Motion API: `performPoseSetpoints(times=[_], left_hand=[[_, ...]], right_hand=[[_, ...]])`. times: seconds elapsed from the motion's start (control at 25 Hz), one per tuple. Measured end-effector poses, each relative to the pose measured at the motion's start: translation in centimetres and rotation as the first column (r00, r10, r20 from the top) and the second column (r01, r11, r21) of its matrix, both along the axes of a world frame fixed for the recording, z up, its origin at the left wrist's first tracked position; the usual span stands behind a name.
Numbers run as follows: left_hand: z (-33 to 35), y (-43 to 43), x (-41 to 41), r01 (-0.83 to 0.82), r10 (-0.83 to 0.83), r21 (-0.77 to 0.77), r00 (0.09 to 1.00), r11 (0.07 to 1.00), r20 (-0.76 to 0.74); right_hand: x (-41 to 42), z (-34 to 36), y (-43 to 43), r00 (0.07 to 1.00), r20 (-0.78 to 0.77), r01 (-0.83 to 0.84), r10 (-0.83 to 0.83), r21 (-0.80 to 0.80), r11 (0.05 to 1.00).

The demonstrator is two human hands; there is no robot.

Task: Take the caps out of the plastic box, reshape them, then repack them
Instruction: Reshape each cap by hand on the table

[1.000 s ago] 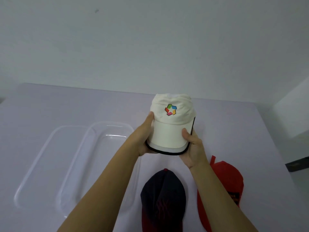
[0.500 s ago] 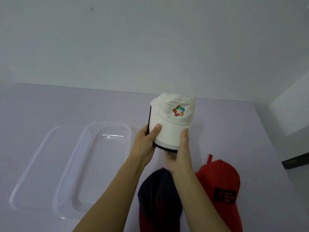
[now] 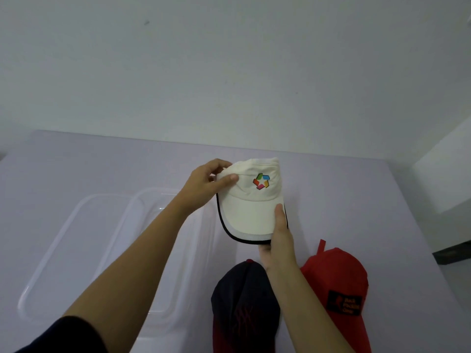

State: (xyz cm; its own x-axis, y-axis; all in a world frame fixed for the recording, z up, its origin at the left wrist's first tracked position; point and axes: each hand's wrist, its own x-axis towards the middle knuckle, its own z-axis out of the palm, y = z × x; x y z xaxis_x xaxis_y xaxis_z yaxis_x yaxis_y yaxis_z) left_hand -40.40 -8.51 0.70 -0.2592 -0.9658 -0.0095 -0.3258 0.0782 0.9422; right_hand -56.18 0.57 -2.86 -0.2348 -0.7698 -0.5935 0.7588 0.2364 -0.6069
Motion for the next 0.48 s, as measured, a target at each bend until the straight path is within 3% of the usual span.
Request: performPoseSetpoints(times=[0.28,0.48], left_hand=[[2.1,-0.7,1.0,0.197,-0.198,0.025,0.980,0.980,0.019],[3.9,-1.2,1.0,0.292,-0.298,0.064,0.937,0.954,0.182]], right_hand=[[-0.3,-0.4,0.2,1.000,-0.027,0.012,-0.011,0.023,1.000],[-0.3,-0.4,0.2,0.997,-0.074,0.011,-0.008,0.037,0.999]])
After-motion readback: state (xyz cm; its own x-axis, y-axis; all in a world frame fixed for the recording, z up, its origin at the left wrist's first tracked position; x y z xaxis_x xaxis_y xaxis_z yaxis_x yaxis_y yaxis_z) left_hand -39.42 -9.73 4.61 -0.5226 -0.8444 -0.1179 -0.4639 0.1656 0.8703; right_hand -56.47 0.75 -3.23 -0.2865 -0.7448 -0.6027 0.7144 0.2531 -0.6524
